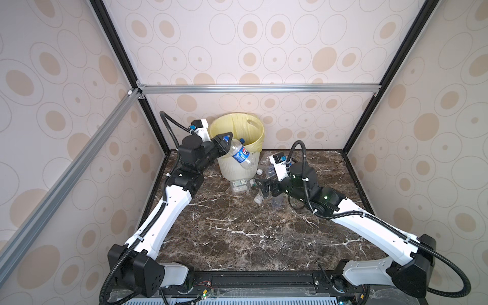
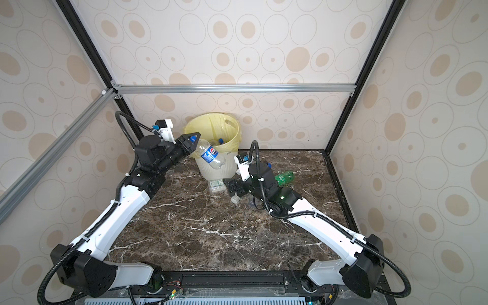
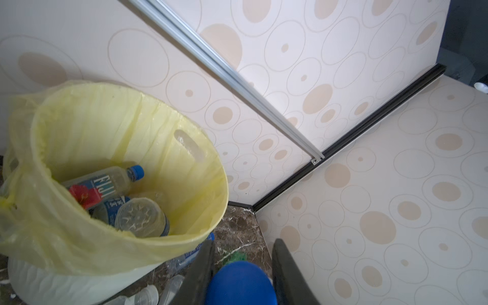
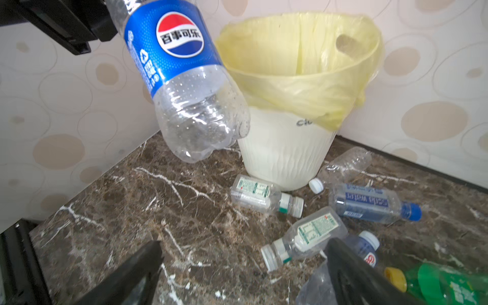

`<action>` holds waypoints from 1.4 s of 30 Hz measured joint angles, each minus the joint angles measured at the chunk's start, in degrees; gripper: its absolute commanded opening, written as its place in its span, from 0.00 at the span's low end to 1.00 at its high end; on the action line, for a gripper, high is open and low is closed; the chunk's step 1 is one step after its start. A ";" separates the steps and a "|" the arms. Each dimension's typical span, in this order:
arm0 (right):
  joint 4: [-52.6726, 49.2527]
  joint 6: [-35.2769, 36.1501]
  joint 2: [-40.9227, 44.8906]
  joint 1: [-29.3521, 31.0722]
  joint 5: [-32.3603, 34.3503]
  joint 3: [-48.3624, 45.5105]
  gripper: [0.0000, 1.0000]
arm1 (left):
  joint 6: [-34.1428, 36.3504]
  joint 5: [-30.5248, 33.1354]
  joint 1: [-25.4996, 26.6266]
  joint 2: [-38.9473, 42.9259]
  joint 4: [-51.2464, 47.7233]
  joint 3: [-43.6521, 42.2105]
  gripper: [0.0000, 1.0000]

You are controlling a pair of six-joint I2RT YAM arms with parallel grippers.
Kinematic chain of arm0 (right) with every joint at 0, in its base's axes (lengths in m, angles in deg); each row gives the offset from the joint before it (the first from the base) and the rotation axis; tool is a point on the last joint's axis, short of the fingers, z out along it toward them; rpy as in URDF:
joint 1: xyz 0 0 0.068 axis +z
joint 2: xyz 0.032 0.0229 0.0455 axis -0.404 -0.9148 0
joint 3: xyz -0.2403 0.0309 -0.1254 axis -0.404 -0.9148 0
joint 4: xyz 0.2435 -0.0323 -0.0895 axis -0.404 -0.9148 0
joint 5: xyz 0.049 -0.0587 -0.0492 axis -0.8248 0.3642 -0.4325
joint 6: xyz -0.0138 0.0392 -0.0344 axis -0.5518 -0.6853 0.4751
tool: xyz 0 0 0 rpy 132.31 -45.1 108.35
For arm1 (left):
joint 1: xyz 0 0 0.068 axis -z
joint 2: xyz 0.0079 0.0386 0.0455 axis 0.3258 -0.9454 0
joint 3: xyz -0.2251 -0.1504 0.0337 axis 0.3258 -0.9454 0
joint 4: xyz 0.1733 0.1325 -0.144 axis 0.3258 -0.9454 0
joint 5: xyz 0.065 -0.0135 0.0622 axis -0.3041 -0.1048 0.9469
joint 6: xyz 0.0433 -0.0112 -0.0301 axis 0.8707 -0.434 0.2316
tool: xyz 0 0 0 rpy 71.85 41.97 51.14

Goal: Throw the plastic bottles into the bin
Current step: 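Raise the Pepsi bottle over the bin with the left gripper while the right withdraws, then open the left gripper over the bin to drop the Pepsi bottle, then lower the left gripper away from the bin while the right moves toward the bottles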

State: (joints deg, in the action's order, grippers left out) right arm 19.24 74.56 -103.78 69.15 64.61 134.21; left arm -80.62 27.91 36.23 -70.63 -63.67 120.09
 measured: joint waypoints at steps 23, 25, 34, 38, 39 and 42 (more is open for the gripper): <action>-1.84 1.25 -2.58 -1.36 4.35 7.19 1.00 | 3.15 4.00 -3.45 -39.74 -14.62 53.96 0.99; -2.01 1.03 -1.75 -1.38 4.37 6.58 1.00 | 3.26 3.48 -3.56 -39.54 -16.02 50.10 0.99; -2.05 -0.35 -1.25 -1.42 3.63 6.38 1.00 | 4.94 1.46 -3.56 -23.39 -14.21 33.27 0.99; -2.08 -1.36 -1.29 -1.42 3.37 6.05 1.00 | 5.38 0.81 -3.56 -13.94 -8.96 27.15 0.99; -2.08 -1.55 -1.29 -1.42 3.39 5.88 1.00 | 5.38 0.72 -3.56 -11.93 -7.76 25.40 0.99; -2.45 -2.45 -1.29 -1.42 3.93 4.98 1.00 | 5.38 0.13 -3.56 -7.26 -4.26 19.56 0.99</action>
State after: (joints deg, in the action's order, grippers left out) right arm 16.80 72.12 -105.07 67.73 68.55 139.19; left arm -75.25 28.04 32.67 -77.88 -67.93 139.65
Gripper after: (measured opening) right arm 0.997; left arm 0.991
